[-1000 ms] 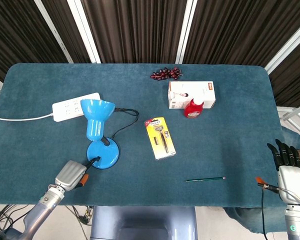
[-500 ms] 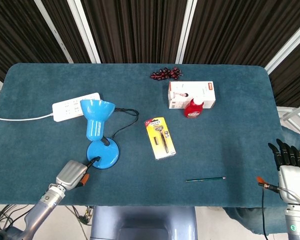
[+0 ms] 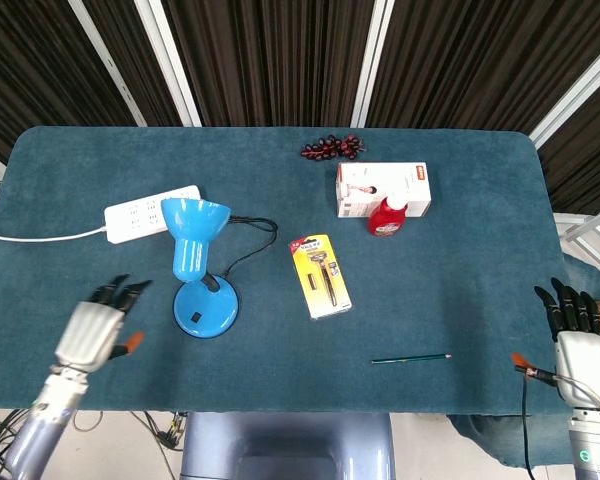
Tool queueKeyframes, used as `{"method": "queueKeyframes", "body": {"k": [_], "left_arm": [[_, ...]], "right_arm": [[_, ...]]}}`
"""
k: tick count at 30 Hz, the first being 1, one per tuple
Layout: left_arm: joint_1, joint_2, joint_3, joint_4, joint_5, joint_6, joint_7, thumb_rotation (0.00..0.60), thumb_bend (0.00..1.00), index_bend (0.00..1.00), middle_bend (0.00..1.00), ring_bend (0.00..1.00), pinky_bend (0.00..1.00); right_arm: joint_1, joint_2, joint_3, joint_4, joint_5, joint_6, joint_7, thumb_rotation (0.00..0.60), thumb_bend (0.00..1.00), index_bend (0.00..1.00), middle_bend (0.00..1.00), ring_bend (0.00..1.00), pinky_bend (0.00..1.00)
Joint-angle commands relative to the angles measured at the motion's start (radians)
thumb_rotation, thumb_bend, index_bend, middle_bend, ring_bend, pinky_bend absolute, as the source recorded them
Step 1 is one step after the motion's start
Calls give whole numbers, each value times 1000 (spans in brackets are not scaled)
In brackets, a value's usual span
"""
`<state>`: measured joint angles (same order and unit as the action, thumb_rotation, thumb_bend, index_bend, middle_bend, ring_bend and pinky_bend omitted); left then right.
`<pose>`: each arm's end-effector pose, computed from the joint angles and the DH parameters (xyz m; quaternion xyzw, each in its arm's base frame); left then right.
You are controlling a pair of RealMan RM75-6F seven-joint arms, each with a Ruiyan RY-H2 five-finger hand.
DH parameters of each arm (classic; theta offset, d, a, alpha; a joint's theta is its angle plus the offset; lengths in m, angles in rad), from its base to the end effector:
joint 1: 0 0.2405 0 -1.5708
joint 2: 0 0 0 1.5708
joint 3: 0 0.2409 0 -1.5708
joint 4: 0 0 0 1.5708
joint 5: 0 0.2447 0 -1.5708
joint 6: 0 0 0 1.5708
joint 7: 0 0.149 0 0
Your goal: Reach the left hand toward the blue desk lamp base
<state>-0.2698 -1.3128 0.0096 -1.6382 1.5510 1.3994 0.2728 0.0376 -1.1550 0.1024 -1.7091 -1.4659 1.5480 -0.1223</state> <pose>-0.2385 0.2156 0.0359 -0.6914 -0.3294 -0.3941 0.5081 -0.2900 -0.1837 0.1185 0.5519 -0.3813 0.4040 0.6219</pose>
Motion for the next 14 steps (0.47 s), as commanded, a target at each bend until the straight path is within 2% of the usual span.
{"method": "queueKeyframes", "body": {"k": [1,6,14], "left_arm": [[99,97,22,-43,4,114,-103,600,213,140,185,12,110],[147,149,24,-29,-32,158,-186,600,214,133,170,0,69],[157,184,12,-7,-14,179,-259,600,213,133,173,0,67]], "right_arm": [[1,2,-4,-2,-3,-5,-4,600,141,121,51,34,0],[2,-1,-5,-1,-3,-6,-13,600,140,121,51,34,0],[5,-14,-11,4,-11,-9,-32,600,140,121,51,35,0]]}}
